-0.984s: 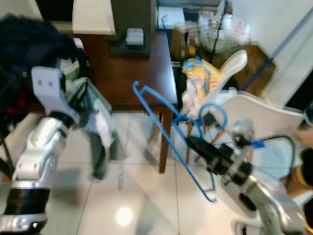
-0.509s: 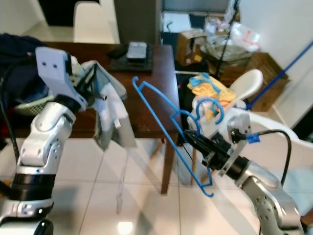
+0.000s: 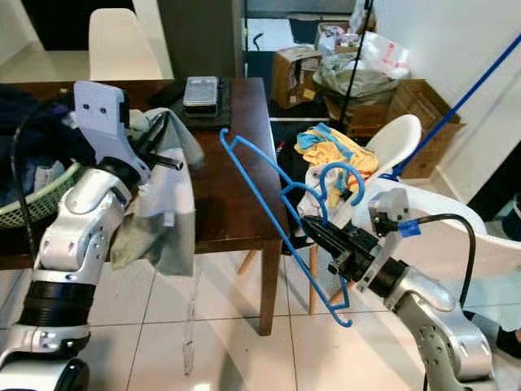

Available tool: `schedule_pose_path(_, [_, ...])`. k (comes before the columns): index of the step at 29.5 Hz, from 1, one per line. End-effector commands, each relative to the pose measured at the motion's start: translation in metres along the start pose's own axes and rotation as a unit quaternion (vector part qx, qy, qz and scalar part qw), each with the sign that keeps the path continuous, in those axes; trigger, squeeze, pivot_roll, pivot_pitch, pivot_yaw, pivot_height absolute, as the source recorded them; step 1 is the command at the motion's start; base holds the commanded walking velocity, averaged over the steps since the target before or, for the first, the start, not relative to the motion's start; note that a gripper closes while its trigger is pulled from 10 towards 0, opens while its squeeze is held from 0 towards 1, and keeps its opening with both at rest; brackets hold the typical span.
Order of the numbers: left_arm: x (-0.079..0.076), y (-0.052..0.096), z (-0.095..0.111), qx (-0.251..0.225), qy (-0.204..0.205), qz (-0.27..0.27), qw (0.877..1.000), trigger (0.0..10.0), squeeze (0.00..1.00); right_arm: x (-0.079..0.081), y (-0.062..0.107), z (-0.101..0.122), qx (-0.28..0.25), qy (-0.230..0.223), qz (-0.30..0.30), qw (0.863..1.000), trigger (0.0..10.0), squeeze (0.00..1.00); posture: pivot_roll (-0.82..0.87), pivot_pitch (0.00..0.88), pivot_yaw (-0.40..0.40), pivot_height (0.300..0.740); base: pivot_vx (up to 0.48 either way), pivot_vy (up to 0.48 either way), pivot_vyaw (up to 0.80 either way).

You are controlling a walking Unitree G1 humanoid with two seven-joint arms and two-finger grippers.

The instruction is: Hang hanger

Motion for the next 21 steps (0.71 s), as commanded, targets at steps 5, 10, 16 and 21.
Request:
schedule_pose_path(5, [0.007, -0.003, -0.005, 0.007, -0.005, 0.006, 1.0, 10.0, 0.0, 0.004, -0.001, -0.002, 0.007, 0.007, 0.001, 1.0, 10.0, 0.0, 0.07, 0.103, -0.015, 0.74, 0.0, 0.0, -0.32])
schedule_pose_path(10, [0.016, -0.007, -0.002, 0.002, -0.001, 0.023, 1.0, 10.0, 0.0, 0.003, -0.002, -0.002, 0.007, 0.008, -0.005, 1.0, 10.0, 0.0, 0.07, 0.105, -0.016, 0.74, 0.0, 0.0, -0.64])
schedule_pose_path(16, [0.007, -0.006, 0.004, -0.007, 0.005, 0.011, 1.0, 10.0, 0.0, 0.005, -0.002, -0.001, 0.002, 0.003, -0.003, 1.0, 10.0, 0.0, 0.07, 0.109, -0.016, 0.74, 0.323, 0.0, 0.0])
schedule_pose_path(21, [0.003, -0.003, 0.004, -0.008, 0.008, 0.01, 1.0, 10.0, 0.0, 0.005, -0.003, 0.0, 0.001, 0.005, -0.002, 1.0, 10.0, 0.0, 0.07, 0.109, -0.017, 0.74, 0.343, 0.0, 0.0])
Point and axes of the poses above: a point about 5 cm out from each wrist's last joint towards the gripper, its own y axis pointing back from the gripper into the wrist, its own z axis along the axis of the wrist's last joint, x = y × z, the point moved 5 cm from there along -y, pointing out of the wrist towards the gripper
